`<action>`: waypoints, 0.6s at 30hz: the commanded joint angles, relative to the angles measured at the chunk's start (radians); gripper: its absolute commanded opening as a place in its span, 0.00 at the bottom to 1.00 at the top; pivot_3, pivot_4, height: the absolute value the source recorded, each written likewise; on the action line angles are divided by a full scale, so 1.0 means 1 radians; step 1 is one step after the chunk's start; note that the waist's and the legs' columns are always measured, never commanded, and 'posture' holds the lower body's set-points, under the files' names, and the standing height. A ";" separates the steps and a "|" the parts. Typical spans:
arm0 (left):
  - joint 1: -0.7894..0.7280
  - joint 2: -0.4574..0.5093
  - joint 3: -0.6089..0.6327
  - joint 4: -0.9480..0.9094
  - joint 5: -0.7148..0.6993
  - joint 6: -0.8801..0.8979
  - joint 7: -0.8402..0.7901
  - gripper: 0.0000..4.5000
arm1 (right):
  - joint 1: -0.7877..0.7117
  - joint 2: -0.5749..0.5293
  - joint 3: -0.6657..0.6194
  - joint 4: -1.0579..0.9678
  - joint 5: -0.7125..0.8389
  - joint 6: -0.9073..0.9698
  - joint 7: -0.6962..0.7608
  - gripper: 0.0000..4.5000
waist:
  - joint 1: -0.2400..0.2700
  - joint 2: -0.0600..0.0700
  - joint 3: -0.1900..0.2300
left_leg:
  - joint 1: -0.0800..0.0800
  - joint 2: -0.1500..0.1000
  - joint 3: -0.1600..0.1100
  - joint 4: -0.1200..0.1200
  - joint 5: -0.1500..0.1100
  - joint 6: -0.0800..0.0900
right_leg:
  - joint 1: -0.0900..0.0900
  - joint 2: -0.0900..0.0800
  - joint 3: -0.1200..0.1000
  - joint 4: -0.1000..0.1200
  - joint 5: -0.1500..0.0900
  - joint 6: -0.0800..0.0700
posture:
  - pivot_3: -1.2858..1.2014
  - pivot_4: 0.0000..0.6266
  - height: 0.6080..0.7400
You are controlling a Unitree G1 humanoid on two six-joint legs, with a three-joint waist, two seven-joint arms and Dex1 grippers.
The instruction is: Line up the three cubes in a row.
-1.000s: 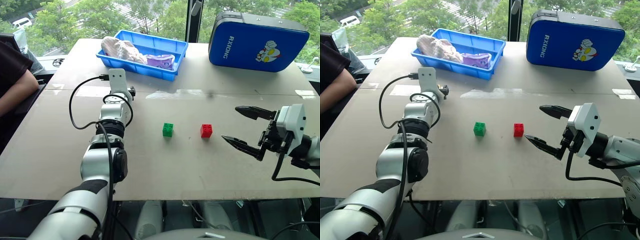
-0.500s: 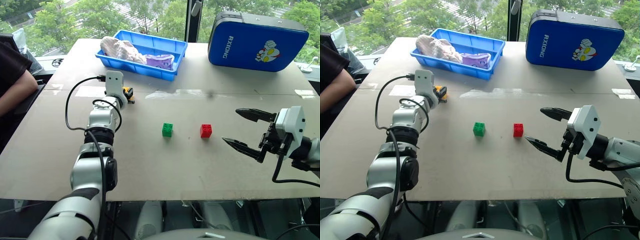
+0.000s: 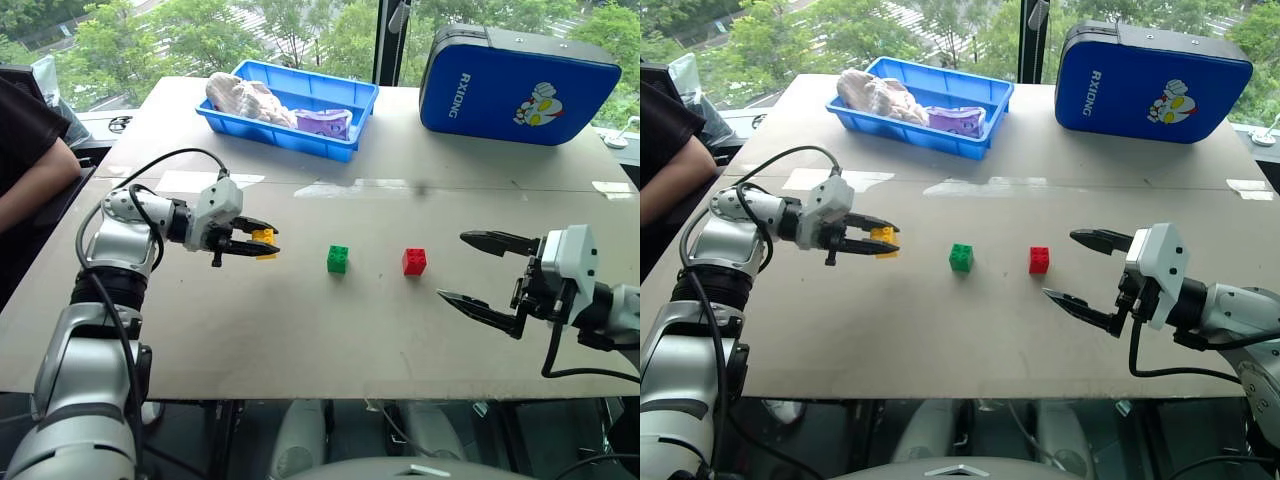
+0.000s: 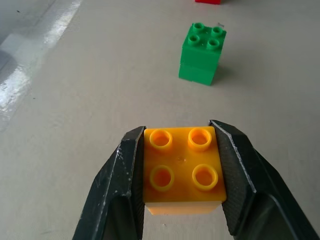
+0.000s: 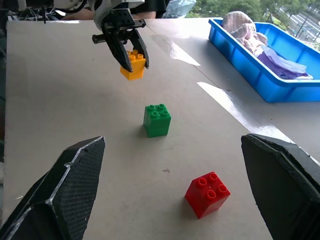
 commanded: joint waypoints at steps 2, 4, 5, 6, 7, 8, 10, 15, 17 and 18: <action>-0.062 -0.012 -0.036 0.084 0.010 -0.147 -0.015 0.29 | 0.038 -0.017 -0.023 -0.057 -0.020 -0.045 0.033 1.00 | -0.002 0.000 0.000 | 0.000 0.000 0.000 0.000 0.000 0.000 | 0.000 0.000 0.000 0.000 0.001 0.001 | 0.52 0.24 1.00; -0.066 -0.015 -0.054 0.111 0.010 -0.179 -0.015 0.29 | 0.045 -0.019 -0.027 -0.061 -0.021 -0.045 0.036 1.00 | -0.004 0.000 0.000 | 0.000 0.000 0.000 0.000 0.000 0.000 | 0.000 0.000 0.001 0.000 0.001 0.003 | 0.52 0.24 1.00; -0.066 -0.013 -0.061 0.119 0.007 -0.193 -0.015 0.29 | 0.048 -0.020 -0.031 -0.063 -0.020 -0.044 0.036 1.00 | -0.006 0.000 0.000 | 0.001 0.000 0.000 0.000 0.000 0.000 | 0.000 0.000 0.001 0.000 0.001 0.002 | 0.52 0.24 1.00; -0.064 -0.010 -0.069 0.124 -0.001 -0.202 -0.015 0.29 | 0.053 -0.021 -0.035 -0.065 -0.019 -0.044 0.037 1.00 | -0.006 0.000 0.000 | 0.001 0.000 0.000 0.000 0.000 0.000 | 0.000 0.000 0.001 0.000 0.001 0.002 | 0.52 0.24 1.00; -0.062 -0.007 -0.074 0.132 -0.005 -0.219 -0.015 0.29 | 0.059 -0.023 -0.039 -0.068 -0.018 -0.043 0.038 1.00 | -0.006 0.000 0.000 | 0.001 0.000 0.000 0.000 0.000 0.000 | 0.000 0.000 0.001 0.000 0.001 0.002 | 0.52 0.24 1.00; -0.061 -0.005 -0.078 0.138 -0.009 -0.229 -0.015 0.29 | 0.063 -0.024 -0.042 -0.070 -0.017 -0.043 0.039 1.00 | -0.006 0.000 0.000 | 0.001 0.001 0.000 0.000 0.000 0.000 | 0.000 0.001 0.001 0.000 0.001 0.002 | 0.52 0.24 1.00; -0.058 -0.003 -0.075 0.156 -0.010 -0.255 -0.015 0.29 | 0.071 -0.025 -0.046 -0.072 -0.018 -0.044 0.041 1.00 | -0.004 0.000 0.000 | 0.001 0.001 0.000 0.000 0.000 0.000 | 0.000 0.001 0.000 0.000 0.001 0.002 | 0.52 0.24 1.00; -0.045 -0.002 -0.084 0.184 -0.024 -0.286 -0.015 0.29 | 0.075 -0.027 -0.050 -0.071 -0.014 -0.042 0.044 1.00 | -0.003 0.000 0.000 | 0.001 0.001 0.000 0.000 0.000 0.001 | 0.000 0.000 0.001 0.000 0.001 0.002 | 0.52 0.24 1.00; -0.046 -0.007 -0.084 0.194 -0.025 -0.291 -0.015 0.29 | 0.074 -0.029 -0.050 -0.069 -0.014 -0.042 0.046 1.00 | -0.003 0.000 0.000 | 0.001 0.001 0.000 0.000 0.000 0.000 | 0.000 0.000 0.000 0.000 0.001 0.002 | 0.52 0.24 1.00; -0.047 -0.011 -0.083 0.200 -0.023 -0.293 -0.015 0.29 | 0.071 -0.029 -0.049 -0.068 -0.014 -0.041 0.045 1.00 | -0.003 0.000 0.000 | 0.001 0.001 0.000 0.000 0.000 0.000 | 0.000 0.000 0.000 0.000 0.001 0.002 | 0.52 0.24 1.00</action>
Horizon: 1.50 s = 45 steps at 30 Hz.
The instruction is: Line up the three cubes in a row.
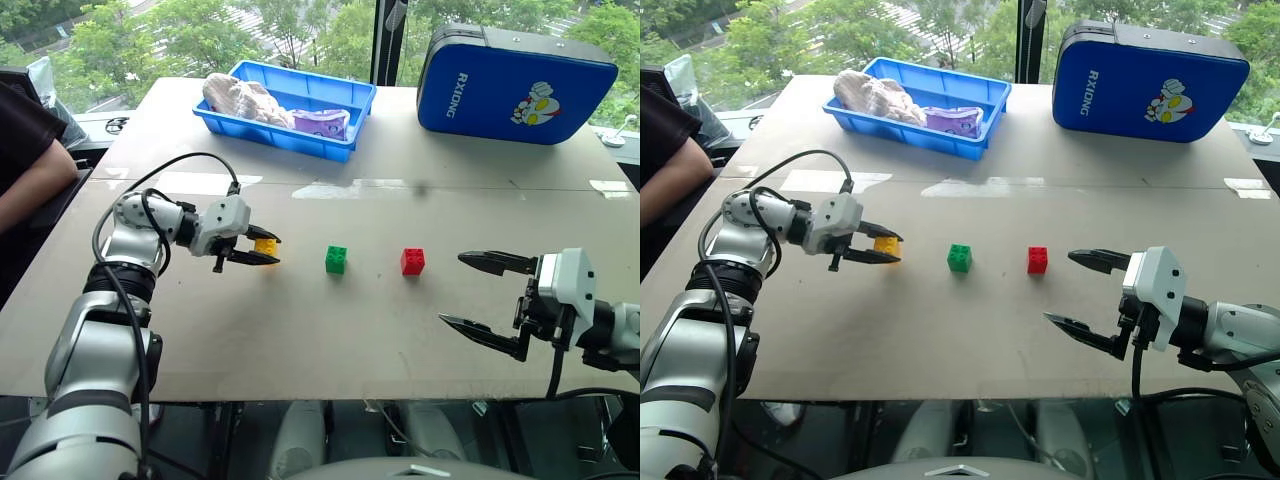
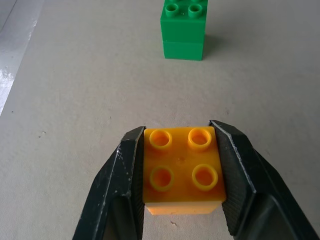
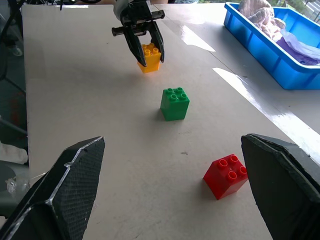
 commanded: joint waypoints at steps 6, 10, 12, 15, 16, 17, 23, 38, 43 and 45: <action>-0.011 -0.016 0.006 0.048 -0.003 -0.058 -0.004 0.29 | -0.002 -0.017 -0.041 -0.038 0.014 -0.013 0.002 1.00 | 0.000 0.000 0.000 | 0.000 0.000 0.000 0.000 0.000 0.000 | 0.000 0.000 0.000 0.000 0.000 0.000 | 0.52 0.24 1.00; -0.017 -0.023 0.007 0.060 -0.005 -0.062 -0.004 0.29 | 0.001 -0.019 -0.044 -0.039 0.015 -0.011 0.002 1.00 | 0.000 0.000 0.000 | 0.000 0.000 0.000 0.000 0.000 0.000 | 0.000 0.000 0.000 0.000 0.000 0.000 | 0.52 0.24 1.00; -0.021 -0.026 0.009 0.067 -0.002 -0.066 -0.004 0.29 | 0.001 -0.020 -0.045 -0.038 0.016 -0.011 0.002 1.00 | 0.000 0.000 0.000 | 0.000 0.000 0.000 0.000 0.000 0.000 | 0.000 0.000 0.000 0.000 0.000 0.000 | 0.52 0.24 1.00; -0.027 -0.030 0.011 0.079 0.000 -0.071 -0.004 0.29 | 0.002 -0.023 -0.047 -0.037 0.016 -0.014 0.006 1.00 | 0.000 0.000 0.000 | 0.000 0.000 0.000 0.000 0.000 0.000 | 0.000 0.000 0.000 0.000 0.000 0.000 | 0.52 0.24 1.00; -0.030 -0.031 0.011 0.085 -0.001 -0.073 -0.004 0.29 | 0.002 -0.024 -0.047 -0.036 0.017 -0.015 0.007 1.00 | 0.000 0.000 0.000 | 0.000 0.000 0.000 0.000 0.000 0.000 | 0.000 0.000 0.000 0.000 0.000 0.000 | 0.52 0.24 1.00; -0.033 -0.032 0.011 0.090 -0.001 -0.075 -0.004 0.29 | 0.002 -0.025 -0.047 -0.035 0.017 -0.015 0.008 1.00 | 0.000 0.000 0.000 | 0.000 0.000 0.000 0.000 0.000 0.000 | 0.000 0.000 0.000 0.000 0.000 0.000 | 0.52 0.24 1.00; -0.061 -0.047 0.018 0.144 0.019 -0.103 -0.004 0.29 | -0.002 -0.032 -0.050 -0.033 0.022 -0.015 0.011 1.00 | 0.001 0.000 0.000 | 0.000 0.000 0.000 0.000 0.000 0.000 | 0.000 0.000 0.000 0.000 0.000 0.000 | 0.52 0.24 1.00; -0.062 -0.059 0.106 0.123 -0.041 -0.025 -0.004 0.97 | 0.029 -0.034 -0.079 -0.055 0.033 -0.003 0.007 1.00 | 0.000 0.000 0.000 | 0.000 0.000 0.000 0.000 0.000 0.000 | 0.000 0.000 0.000 0.000 0.000 0.001 | 0.52 0.24 1.00; 0.082 0.007 0.226 -0.142 -0.159 0.224 0.033 0.97 | 0.035 -0.030 -0.071 -0.031 0.023 -0.013 0.017 1.00 | -0.009 0.000 0.000 | 0.001 0.001 -0.003 0.000 0.000 0.000 | 0.000 0.000 0.001 0.000 0.000 0.001 | 0.52 0.24 1.00; 0.199 0.031 0.300 -0.336 -0.227 0.374 0.124 0.97 | 0.043 -0.022 -0.068 -0.018 0.018 -0.014 0.014 1.00 | -0.015 0.000 0.000 | 0.001 0.001 -0.004 0.000 0.000 0.000 | 0.000 0.000 0.001 0.000 0.001 0.001 | 0.52 0.24 1.00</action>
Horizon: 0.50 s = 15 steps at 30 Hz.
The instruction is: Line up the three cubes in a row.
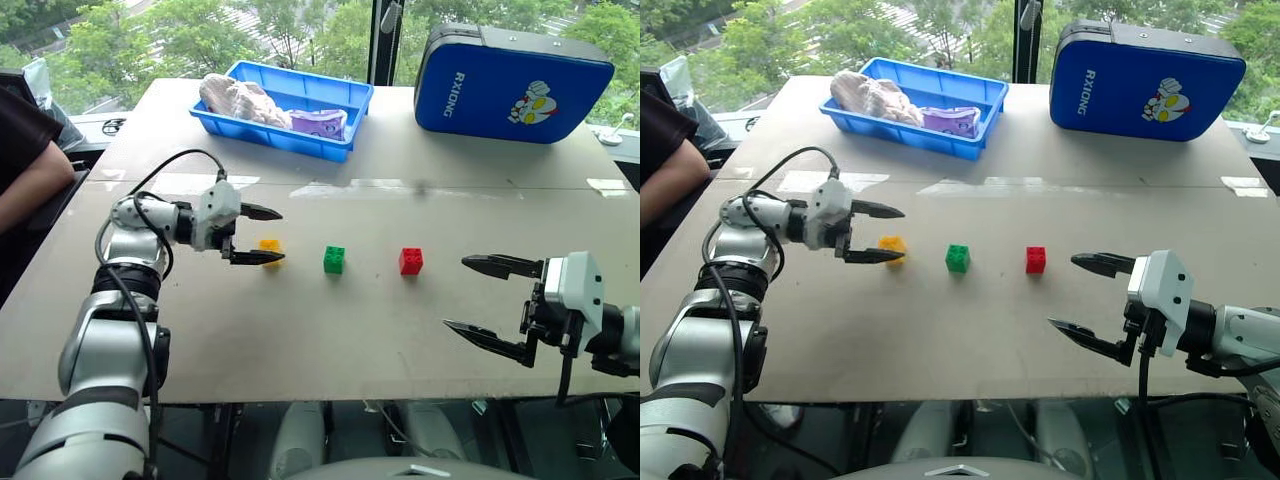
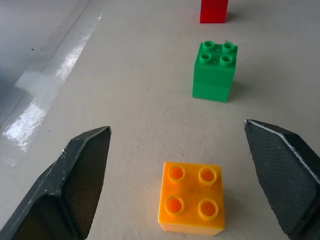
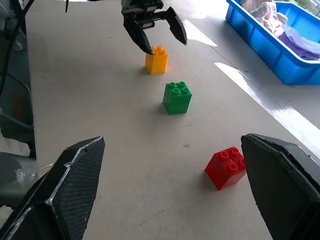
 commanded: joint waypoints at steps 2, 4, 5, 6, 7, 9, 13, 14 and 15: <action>0.234 0.054 0.189 -0.433 -0.163 0.322 0.216 0.97 | 0.020 0.016 -0.031 0.011 -0.010 -0.026 -0.005 1.00 | -0.004 0.000 0.000 | 0.000 0.000 -0.001 0.000 0.000 0.000 | 0.000 0.000 0.000 0.000 0.000 0.001 | 0.52 0.24 1.00; 0.379 0.044 0.283 -0.642 -0.211 0.443 0.366 0.97 | 0.041 0.031 -0.036 0.028 -0.033 -0.036 -0.018 1.00 | -0.005 0.000 0.000 | 0.000 0.001 -0.001 0.000 0.000 0.000 | 0.000 -0.002 -0.001 0.000 0.000 0.000 | 0.52 0.24 1.00; 0.459 0.035 0.328 -0.755 -0.243 0.521 0.441 0.97 | 0.059 0.040 -0.048 0.038 -0.032 -0.036 -0.021 1.00 | -0.006 0.000 0.000 | 0.000 0.001 -0.001 0.000 0.000 0.000 | 0.000 -0.002 -0.001 -0.001 0.000 0.000 | 0.52 0.24 1.00; 0.546 0.024 0.368 -0.870 -0.254 0.575 0.514 0.97 | 0.085 0.049 -0.065 0.045 -0.033 -0.040 -0.019 1.00 | -0.006 0.000 0.000 | 0.000 0.001 -0.001 0.000 0.000 0.000 | 0.001 -0.004 -0.001 0.000 0.000 0.000 | 0.52 0.24 1.00; 0.616 0.016 0.395 -0.962 -0.259 0.619 0.574 0.97 | 0.108 0.057 -0.081 0.052 -0.035 -0.047 -0.016 1.00 | -0.005 0.000 0.000 | 0.000 0.001 -0.001 0.000 0.000 0.000 | 0.001 -0.008 -0.001 0.000 -0.001 0.000 | 0.52 0.24 1.00; 0.764 -0.003 0.461 -1.139 -0.292 0.701 0.660 0.97 | 0.168 0.061 -0.121 0.070 -0.044 -0.057 0.006 1.00 | 0.001 0.000 0.000 | 0.001 0.000 -0.002 0.000 0.000 0.000 | 0.002 -0.009 -0.003 0.000 -0.001 -0.001 | 0.52 0.24 1.00; 0.991 -0.037 0.559 -1.337 -0.345 0.785 0.731 0.97 | 0.260 0.055 -0.184 0.123 -0.063 -0.077 0.058 1.00 | 0.012 0.001 -0.001 | 0.003 0.000 -0.003 0.000 0.000 -0.001 | 0.004 -0.010 -0.004 -0.001 -0.004 0.001 | 0.52 0.24 1.00; 1.033 -0.043 0.576 -1.360 -0.351 0.792 0.736 0.97 | 0.276 0.054 -0.197 0.137 -0.068 -0.083 0.070 1.00 | 0.013 0.002 -0.001 | 0.003 0.000 -0.003 0.000 0.000 -0.001 | 0.004 -0.010 -0.004 -0.001 -0.005 0.001 | 0.52 0.24 1.00; 1.085 -0.052 0.588 -1.380 -0.345 0.782 0.729 0.97 | 0.294 0.053 -0.209 0.156 -0.076 -0.093 0.087 1.00 | 0.013 0.003 -0.002 | 0.003 0.000 -0.003 0.000 0.000 -0.001 | 0.004 -0.010 -0.005 -0.001 -0.005 0.001 | 0.52 0.24 1.00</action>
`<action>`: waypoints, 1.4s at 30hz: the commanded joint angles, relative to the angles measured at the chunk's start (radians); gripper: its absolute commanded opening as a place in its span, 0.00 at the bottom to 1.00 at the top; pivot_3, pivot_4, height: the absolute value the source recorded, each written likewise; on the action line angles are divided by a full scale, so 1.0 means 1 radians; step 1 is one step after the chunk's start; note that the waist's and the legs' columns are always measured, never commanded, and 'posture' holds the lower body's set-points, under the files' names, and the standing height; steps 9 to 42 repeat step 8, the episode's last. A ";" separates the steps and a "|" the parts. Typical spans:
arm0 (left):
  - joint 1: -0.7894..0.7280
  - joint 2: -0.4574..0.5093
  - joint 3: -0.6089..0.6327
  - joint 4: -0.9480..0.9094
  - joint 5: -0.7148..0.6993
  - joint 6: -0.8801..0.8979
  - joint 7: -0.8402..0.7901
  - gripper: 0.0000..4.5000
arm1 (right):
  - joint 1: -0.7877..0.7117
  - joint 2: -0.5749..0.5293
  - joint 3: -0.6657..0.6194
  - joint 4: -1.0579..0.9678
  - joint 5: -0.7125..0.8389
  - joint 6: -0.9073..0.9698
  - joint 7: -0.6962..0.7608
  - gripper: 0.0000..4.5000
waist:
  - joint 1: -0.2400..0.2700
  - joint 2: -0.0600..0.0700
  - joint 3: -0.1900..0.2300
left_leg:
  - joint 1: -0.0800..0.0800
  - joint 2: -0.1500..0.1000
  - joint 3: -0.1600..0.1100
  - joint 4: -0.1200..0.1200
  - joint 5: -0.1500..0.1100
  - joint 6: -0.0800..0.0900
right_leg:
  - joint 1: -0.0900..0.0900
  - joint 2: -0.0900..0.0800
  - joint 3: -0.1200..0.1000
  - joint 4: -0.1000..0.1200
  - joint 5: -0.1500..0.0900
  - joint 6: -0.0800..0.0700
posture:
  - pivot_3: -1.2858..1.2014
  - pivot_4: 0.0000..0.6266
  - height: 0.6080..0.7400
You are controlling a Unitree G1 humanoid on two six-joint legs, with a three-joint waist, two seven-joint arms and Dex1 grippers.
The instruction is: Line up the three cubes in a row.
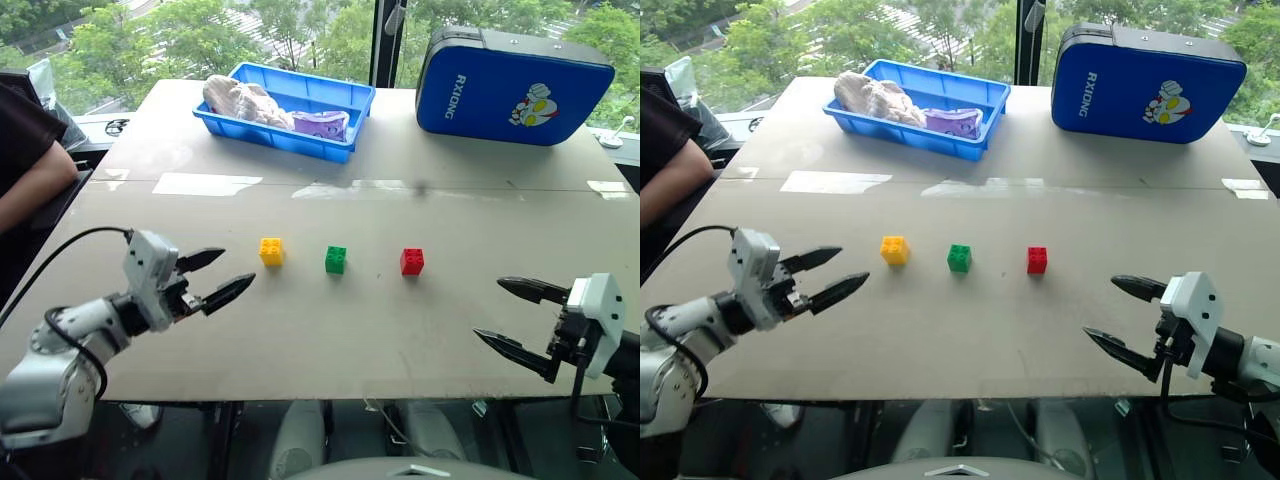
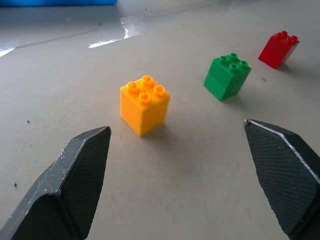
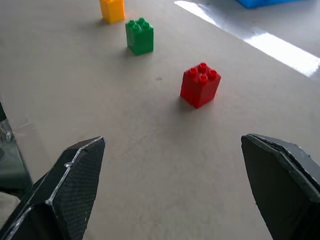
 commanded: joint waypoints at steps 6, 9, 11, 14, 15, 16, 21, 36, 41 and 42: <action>0.258 -0.065 0.099 -0.163 -0.028 -0.034 0.005 0.97 | 0.087 -0.003 -0.129 0.116 -0.024 -0.080 0.101 1.00 | -0.001 0.006 -0.004 | 0.003 0.000 0.001 0.000 -0.003 -0.005 | 0.001 -0.001 0.000 -0.001 0.000 0.000 | 0.52 0.24 1.00; 0.274 -0.071 0.091 -0.167 -0.023 -0.047 0.007 0.97 | 0.090 -0.006 -0.131 0.135 -0.037 -0.093 0.115 1.00 | -0.001 0.006 -0.004 | 0.003 0.000 0.001 0.000 -0.003 -0.005 | 0.001 -0.001 0.000 -0.001 0.000 0.000 | 0.52 0.24 1.00; 0.274 -0.071 0.091 -0.167 -0.023 -0.047 0.007 0.97 | 0.090 -0.006 -0.131 0.135 -0.037 -0.093 0.115 1.00 | -0.001 0.006 -0.004 | 0.003 0.000 0.001 0.000 -0.003 -0.005 | 0.001 -0.001 0.000 -0.001 0.000 0.000 | 0.52 0.24 1.00; 0.274 -0.071 0.091 -0.167 -0.023 -0.047 0.007 0.97 | 0.090 -0.006 -0.131 0.135 -0.037 -0.093 0.115 1.00 | -0.001 0.006 -0.004 | 0.003 0.000 0.001 0.000 -0.003 -0.005 | 0.001 -0.001 0.000 -0.001 0.000 0.000 | 0.52 0.24 1.00; 0.274 -0.071 0.091 -0.167 -0.023 -0.047 0.007 0.97 | 0.090 -0.006 -0.131 0.135 -0.037 -0.093 0.115 1.00 | -0.001 0.006 -0.004 | 0.003 0.000 0.001 0.000 -0.003 -0.005 | 0.001 -0.001 0.000 -0.001 0.000 0.000 | 0.52 0.24 1.00; 0.274 -0.071 0.091 -0.167 -0.023 -0.047 0.007 0.97 | 0.090 -0.006 -0.131 0.135 -0.037 -0.093 0.115 1.00 | -0.001 0.006 -0.004 | 0.003 0.000 0.001 0.000 -0.003 -0.005 | 0.001 -0.001 0.000 -0.001 0.000 0.000 | 0.52 0.24 1.00; 0.274 -0.071 0.091 -0.167 -0.023 -0.047 0.007 0.97 | 0.090 -0.006 -0.131 0.135 -0.037 -0.093 0.115 1.00 | -0.001 0.006 -0.004 | 0.003 0.000 0.001 0.000 -0.003 -0.005 | 0.001 -0.001 0.000 -0.001 0.000 0.000 | 0.52 0.24 1.00; 0.274 -0.071 0.091 -0.167 -0.023 -0.047 0.007 0.97 | 0.090 -0.006 -0.131 0.135 -0.037 -0.093 0.115 1.00 | -0.001 0.006 -0.004 | 0.003 0.000 0.001 0.000 -0.003 -0.005 | 0.001 -0.001 0.000 -0.001 0.000 0.000 | 0.52 0.24 1.00; 0.274 -0.071 0.091 -0.167 -0.023 -0.047 0.007 0.97 | 0.090 -0.006 -0.131 0.135 -0.037 -0.093 0.115 1.00 | -0.001 0.006 -0.004 | 0.003 0.000 0.001 0.000 -0.003 -0.005 | 0.001 -0.001 0.000 -0.001 0.000 0.000 | 0.52 0.24 1.00; 0.274 -0.071 0.091 -0.167 -0.023 -0.047 0.007 0.97 | 0.090 -0.006 -0.131 0.135 -0.037 -0.093 0.115 1.00 | -0.001 0.006 -0.004 | 0.003 0.000 0.001 0.000 -0.003 -0.005 | 0.001 -0.001 0.000 -0.001 0.000 0.000 | 0.52 0.24 1.00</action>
